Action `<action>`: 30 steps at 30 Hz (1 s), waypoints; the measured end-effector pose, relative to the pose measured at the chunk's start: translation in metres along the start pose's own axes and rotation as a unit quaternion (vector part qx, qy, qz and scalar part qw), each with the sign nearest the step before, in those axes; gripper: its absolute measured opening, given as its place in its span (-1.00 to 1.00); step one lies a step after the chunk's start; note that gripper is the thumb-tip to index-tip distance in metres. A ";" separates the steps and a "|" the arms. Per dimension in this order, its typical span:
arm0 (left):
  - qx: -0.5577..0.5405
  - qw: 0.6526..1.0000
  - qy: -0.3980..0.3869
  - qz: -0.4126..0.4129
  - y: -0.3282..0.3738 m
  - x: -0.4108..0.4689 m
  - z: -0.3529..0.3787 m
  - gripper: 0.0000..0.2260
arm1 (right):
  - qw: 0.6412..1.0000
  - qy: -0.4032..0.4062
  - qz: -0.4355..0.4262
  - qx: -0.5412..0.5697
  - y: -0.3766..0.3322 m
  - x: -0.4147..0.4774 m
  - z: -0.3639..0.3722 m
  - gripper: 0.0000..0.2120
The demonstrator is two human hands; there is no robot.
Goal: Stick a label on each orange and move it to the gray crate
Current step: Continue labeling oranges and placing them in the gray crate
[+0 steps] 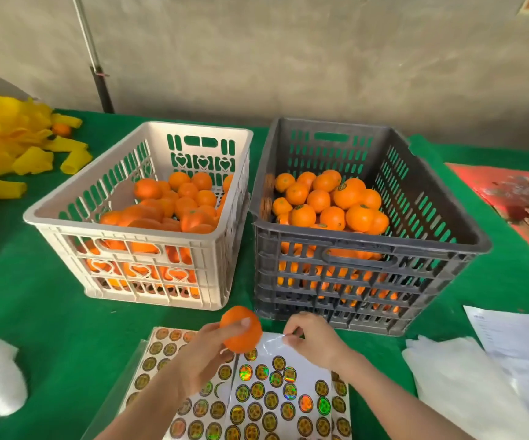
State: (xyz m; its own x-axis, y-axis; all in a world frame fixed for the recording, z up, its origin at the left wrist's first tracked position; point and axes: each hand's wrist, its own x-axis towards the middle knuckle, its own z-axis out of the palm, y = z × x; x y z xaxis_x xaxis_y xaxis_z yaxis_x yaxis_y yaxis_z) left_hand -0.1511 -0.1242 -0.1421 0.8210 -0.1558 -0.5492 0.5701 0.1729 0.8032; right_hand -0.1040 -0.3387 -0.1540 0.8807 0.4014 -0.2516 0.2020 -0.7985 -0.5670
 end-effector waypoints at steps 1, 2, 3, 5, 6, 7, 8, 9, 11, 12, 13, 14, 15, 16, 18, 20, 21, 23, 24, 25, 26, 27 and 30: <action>0.007 1.000 -0.016 -0.008 0.000 0.001 0.003 -0.20 | 1.000 0.007 -0.009 0.021 -0.002 -0.002 -0.003 -0.87; 0.010 0.999 -0.031 -0.014 0.000 0.002 0.007 -0.25 | 0.999 0.018 -0.016 0.029 -0.004 -0.004 -0.006 -0.88; 0.008 0.999 -0.047 -0.017 0.000 0.004 0.011 -0.33 | 0.999 0.039 -0.022 0.020 -0.005 -0.007 -0.006 -0.89; -0.002 0.998 -0.066 -0.020 0.001 0.009 0.019 -0.49 | 0.992 0.120 -0.030 -0.030 -0.003 -0.014 0.000 -0.89; -0.010 0.998 -0.063 -0.022 0.001 0.011 0.021 -0.51 | 0.986 0.156 -0.035 -0.053 -0.002 -0.018 0.004 -0.90; -0.019 0.998 -0.057 -0.022 0.001 0.013 0.023 -0.51 | 0.982 0.173 -0.034 -0.063 -0.003 -0.023 0.007 -0.89; -0.026 0.998 -0.052 -0.020 0.001 0.015 0.024 -0.49 | 0.984 0.166 -0.021 -0.059 -0.005 -0.026 0.010 -0.84; -0.031 0.998 -0.051 -0.017 0.001 0.017 0.024 -0.49 | 0.989 0.144 0.003 -0.042 -0.008 -0.028 0.011 -0.77; -0.040 0.998 -0.053 -0.014 0.001 0.019 0.024 -0.52 | 0.994 0.094 0.059 -0.013 -0.014 -0.028 0.011 -0.67; -0.047 0.997 -0.052 -0.016 0.001 0.019 0.025 -0.54 | 0.994 0.078 0.080 -0.002 -0.016 -0.026 0.009 -0.65; -0.052 0.997 -0.053 -0.018 0.001 0.020 0.024 -0.56 | 0.994 0.066 0.092 0.011 -0.017 -0.024 0.008 -0.69; -0.056 0.997 -0.058 -0.021 0.002 0.020 0.025 -0.56 | 0.993 0.057 0.096 0.025 -0.018 -0.022 0.008 -0.76; -0.058 0.996 -0.064 -0.026 0.002 0.021 0.024 -0.54 | 0.994 0.047 0.096 0.037 -0.018 -0.020 0.007 -0.81; -0.059 0.995 -0.069 -0.030 0.004 0.021 0.025 -0.52 | 0.994 0.040 0.096 0.044 -0.019 -0.018 0.006 -0.80; -0.057 0.996 -0.066 -0.028 0.004 0.022 0.024 -0.49 | 0.993 0.041 0.100 0.049 -0.018 -0.017 0.007 -0.79; -0.056 0.996 -0.058 -0.028 0.004 0.024 0.024 -0.48 | 0.991 0.055 0.112 0.045 -0.019 -0.016 0.007 -0.84; -0.061 0.996 -0.062 -0.030 0.004 0.025 0.024 -0.48 | 0.990 0.060 0.120 0.041 -0.019 -0.016 0.007 -0.84; -0.062 0.995 -0.067 -0.028 0.005 0.025 0.024 -0.37 | 0.989 0.067 0.123 0.038 -0.020 -0.016 0.009 -0.84; -0.060 0.996 -0.067 -0.027 0.006 0.024 0.024 -0.25 | 0.990 0.068 0.120 0.039 -0.020 -0.016 0.009 -0.87; -0.057 0.996 -0.067 -0.028 0.006 0.024 0.023 -0.14 | 0.990 0.069 0.116 0.040 -0.022 -0.017 0.009 -0.87; -0.052 0.996 -0.068 -0.031 0.006 0.024 0.023 -0.06 | 0.990 0.069 0.112 0.040 -0.022 -0.017 0.009 -0.82; -0.050 0.996 -0.071 -0.035 0.005 0.024 0.023 -0.01 | 0.991 0.068 0.110 0.039 -0.023 -0.018 0.009 -0.78; -0.054 0.995 -0.078 -0.043 0.004 0.025 0.022 0.04 | 0.990 0.082 0.108 0.046 -0.023 -0.019 0.011 -0.84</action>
State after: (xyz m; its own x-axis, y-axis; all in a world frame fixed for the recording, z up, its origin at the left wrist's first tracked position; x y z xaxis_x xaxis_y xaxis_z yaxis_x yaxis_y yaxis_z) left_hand -0.1291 -0.1485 -0.1477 0.7594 -0.3228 -0.5649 0.6445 0.2553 0.7207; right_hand -0.1299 -0.3235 -0.1447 0.9583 0.1409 -0.2486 -0.0326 -0.8104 -0.5850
